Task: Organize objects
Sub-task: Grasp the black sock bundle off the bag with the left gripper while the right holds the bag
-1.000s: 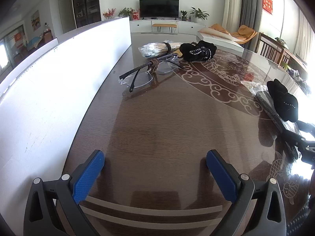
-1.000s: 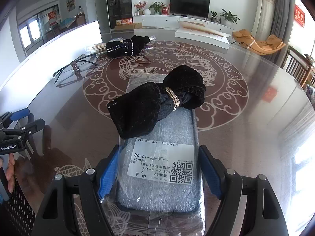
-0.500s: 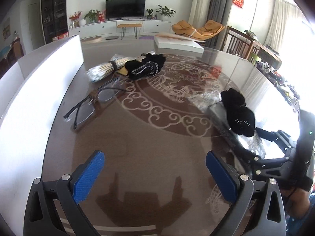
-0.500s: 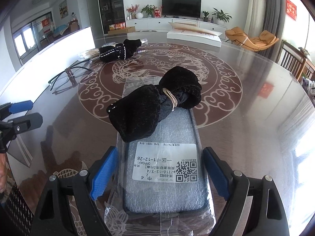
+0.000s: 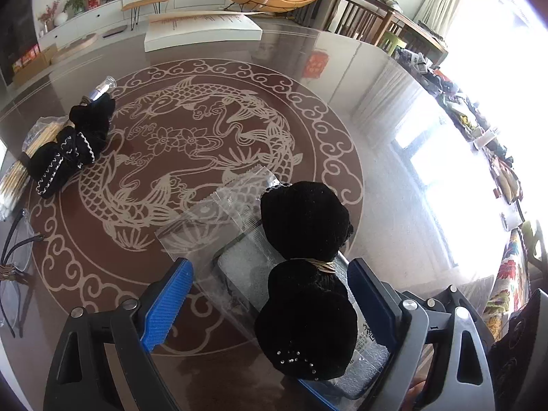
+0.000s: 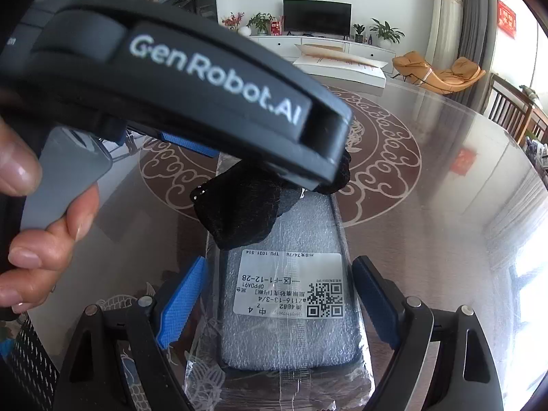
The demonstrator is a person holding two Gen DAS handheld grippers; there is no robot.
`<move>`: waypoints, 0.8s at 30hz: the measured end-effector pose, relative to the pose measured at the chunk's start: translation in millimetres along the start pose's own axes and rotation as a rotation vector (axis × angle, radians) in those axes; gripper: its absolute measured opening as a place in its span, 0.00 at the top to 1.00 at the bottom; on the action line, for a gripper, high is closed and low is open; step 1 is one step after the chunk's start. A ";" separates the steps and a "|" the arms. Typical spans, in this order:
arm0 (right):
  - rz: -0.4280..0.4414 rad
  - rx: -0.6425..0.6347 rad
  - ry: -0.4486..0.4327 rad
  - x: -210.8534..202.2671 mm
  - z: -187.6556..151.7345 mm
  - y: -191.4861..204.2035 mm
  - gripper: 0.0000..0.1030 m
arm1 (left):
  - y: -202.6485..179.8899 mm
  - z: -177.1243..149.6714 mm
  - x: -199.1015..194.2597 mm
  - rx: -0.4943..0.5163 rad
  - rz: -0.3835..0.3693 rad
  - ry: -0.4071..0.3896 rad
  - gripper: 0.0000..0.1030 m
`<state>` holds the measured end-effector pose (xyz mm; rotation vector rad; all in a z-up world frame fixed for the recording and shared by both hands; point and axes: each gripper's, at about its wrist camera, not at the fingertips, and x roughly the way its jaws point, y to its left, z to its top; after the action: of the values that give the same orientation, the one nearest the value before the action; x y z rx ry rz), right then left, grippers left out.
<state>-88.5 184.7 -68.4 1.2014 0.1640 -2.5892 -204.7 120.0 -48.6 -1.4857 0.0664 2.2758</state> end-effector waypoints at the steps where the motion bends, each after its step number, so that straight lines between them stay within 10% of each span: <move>1: 0.000 0.000 -0.001 -0.2 -0.2 0.1 0.16 | -3.6 -2.2 -1.9 0.022 0.018 -0.025 0.46; 2: 0.000 0.000 -0.001 -0.2 -0.3 0.2 0.16 | -5.4 -4.6 -4.3 0.037 0.017 -0.039 0.71; 8: -0.005 -0.003 0.009 3.1 -0.5 0.8 0.16 | 32.8 -39.6 -58.9 -0.031 0.066 -0.164 0.71; 15: -0.019 -0.012 0.023 6.5 -4.0 1.2 0.15 | 97.9 -106.0 -69.8 -0.167 0.208 -0.136 0.68; 18: -0.026 -0.010 0.035 8.1 -3.9 3.6 0.14 | 112.3 -120.1 -65.5 -0.206 0.209 -0.163 0.55; 20: -0.028 -0.003 0.042 8.4 -4.1 2.0 0.10 | 113.0 -121.1 -61.1 -0.211 0.265 -0.150 0.21; 24: -0.027 -0.006 0.056 10.8 -3.1 1.8 0.05 | 104.4 -126.0 -53.7 -0.161 0.351 -0.182 0.03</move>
<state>-92.3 181.5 -78.6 1.2782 0.2003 -2.5773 -116.0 -25.3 -74.3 -1.4280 0.0990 2.7464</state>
